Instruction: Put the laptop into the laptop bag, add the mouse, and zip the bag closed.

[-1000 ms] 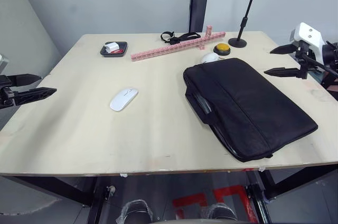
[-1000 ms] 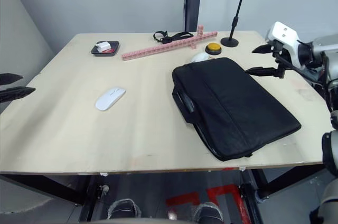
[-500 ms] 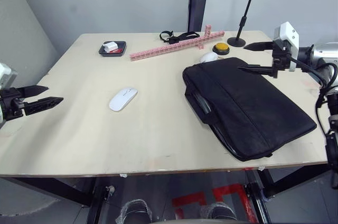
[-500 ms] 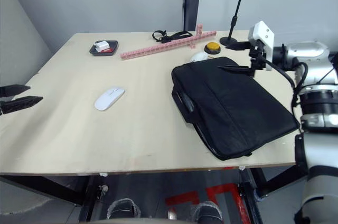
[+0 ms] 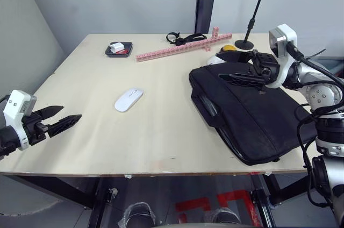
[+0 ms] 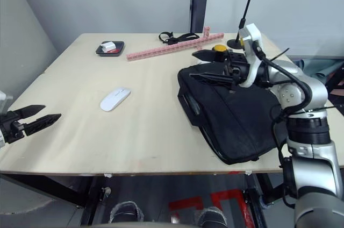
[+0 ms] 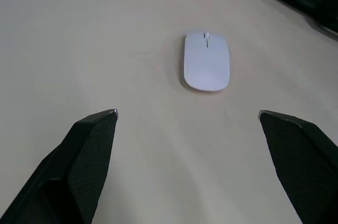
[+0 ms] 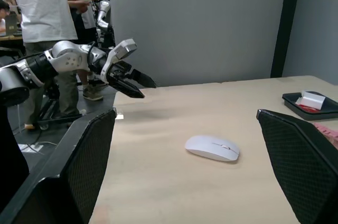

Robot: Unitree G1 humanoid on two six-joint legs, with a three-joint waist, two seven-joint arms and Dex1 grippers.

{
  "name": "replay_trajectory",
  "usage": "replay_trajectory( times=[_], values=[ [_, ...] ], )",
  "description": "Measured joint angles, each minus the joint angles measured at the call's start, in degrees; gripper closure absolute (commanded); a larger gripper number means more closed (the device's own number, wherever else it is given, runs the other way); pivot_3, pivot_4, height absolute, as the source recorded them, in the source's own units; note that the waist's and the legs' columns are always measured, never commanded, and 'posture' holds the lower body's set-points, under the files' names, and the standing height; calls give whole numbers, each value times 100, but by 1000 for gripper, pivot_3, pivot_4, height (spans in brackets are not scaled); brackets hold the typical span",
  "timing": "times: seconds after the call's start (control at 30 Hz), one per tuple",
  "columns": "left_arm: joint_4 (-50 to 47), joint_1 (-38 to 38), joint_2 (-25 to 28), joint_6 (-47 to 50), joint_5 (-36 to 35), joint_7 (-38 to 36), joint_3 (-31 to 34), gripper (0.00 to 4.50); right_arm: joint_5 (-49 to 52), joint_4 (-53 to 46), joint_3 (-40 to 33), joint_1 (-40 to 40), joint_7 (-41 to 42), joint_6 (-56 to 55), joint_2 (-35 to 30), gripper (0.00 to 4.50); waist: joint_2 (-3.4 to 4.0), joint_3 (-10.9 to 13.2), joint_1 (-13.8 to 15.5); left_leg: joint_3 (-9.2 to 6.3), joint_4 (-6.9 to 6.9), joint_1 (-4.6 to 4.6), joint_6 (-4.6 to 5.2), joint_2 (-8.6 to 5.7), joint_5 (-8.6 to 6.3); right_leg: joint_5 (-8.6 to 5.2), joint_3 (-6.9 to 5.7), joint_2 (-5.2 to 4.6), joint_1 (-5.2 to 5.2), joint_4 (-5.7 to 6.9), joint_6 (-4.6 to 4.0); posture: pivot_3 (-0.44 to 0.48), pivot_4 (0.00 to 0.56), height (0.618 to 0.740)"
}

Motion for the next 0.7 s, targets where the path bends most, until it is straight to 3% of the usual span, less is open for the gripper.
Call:
replay_trajectory(
  times=[0.13, 0.37, 0.7],
  values=[
    [-369, -124, -219, -50, -93, 291, -111, 0, -29, -43, 3, 1, -191, -38, 3, 36, 0, -5, 3, 0, 0, 2, 0, 0, 1, 0, 0, 0, 2, 2, 0, 0, 150, 740],
    [-328, -581, -527, -513, 319, 747, -1066, 0, 28, -409, 59, 4, -506, 124, 11, 36, -1, -10, -7, 1, -1, 1, 0, 0, 2, 1, 1, 0, 1, 0, 2, 0, 150, 740],
    [900, -1865, -1006, -1192, 1126, 1115, -2434, 0, 163, -615, 77, 133, -583, 251, -74, 36, -1, -19, 0, 0, 2, 1, -1, -1, 4, 4, 2, 1, 0, 5, 8, 0, 150, 740]
  ],
)
